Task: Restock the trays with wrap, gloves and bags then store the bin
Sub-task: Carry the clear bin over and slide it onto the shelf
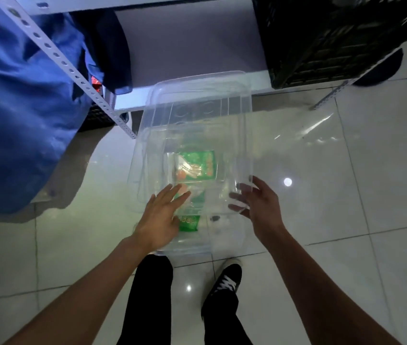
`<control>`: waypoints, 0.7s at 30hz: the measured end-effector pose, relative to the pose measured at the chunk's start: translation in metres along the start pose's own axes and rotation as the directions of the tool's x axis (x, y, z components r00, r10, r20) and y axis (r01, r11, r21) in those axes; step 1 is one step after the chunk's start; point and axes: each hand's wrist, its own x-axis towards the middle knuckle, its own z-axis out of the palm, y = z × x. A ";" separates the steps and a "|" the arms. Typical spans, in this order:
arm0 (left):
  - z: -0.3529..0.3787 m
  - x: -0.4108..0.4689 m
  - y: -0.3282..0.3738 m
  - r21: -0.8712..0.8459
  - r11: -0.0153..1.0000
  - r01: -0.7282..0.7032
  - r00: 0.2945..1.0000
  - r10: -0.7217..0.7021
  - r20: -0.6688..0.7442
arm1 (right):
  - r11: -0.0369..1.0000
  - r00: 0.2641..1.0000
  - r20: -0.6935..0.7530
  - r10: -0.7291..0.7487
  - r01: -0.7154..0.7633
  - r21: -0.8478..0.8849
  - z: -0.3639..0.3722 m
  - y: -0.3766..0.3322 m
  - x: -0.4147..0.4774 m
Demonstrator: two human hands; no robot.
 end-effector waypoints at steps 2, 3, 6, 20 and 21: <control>-0.005 -0.015 0.021 -0.260 0.964 0.063 0.996 -0.076 -0.040 | 1.000 0.999 0.031 -0.023 0.024 -0.014 -0.001 0.000 -0.026; -0.009 -0.021 0.033 -0.377 0.920 0.107 0.990 -0.134 -0.045 | 0.998 0.998 0.048 -0.052 0.054 -0.040 0.001 -0.001 -0.040; -0.030 -0.035 0.070 -0.665 0.712 0.224 0.954 -0.299 0.001 | 0.979 0.984 0.110 -0.138 0.152 -0.134 0.014 -0.001 -0.080; -0.083 -0.086 0.060 -0.939 0.316 0.134 0.826 -0.560 -0.070 | 0.846 0.904 0.418 -0.091 0.292 -0.447 0.091 0.047 -0.151; -0.085 -0.091 0.054 -0.952 0.285 0.112 0.829 -0.556 -0.069 | 0.847 0.911 0.406 -0.075 0.273 -0.457 0.091 0.045 -0.146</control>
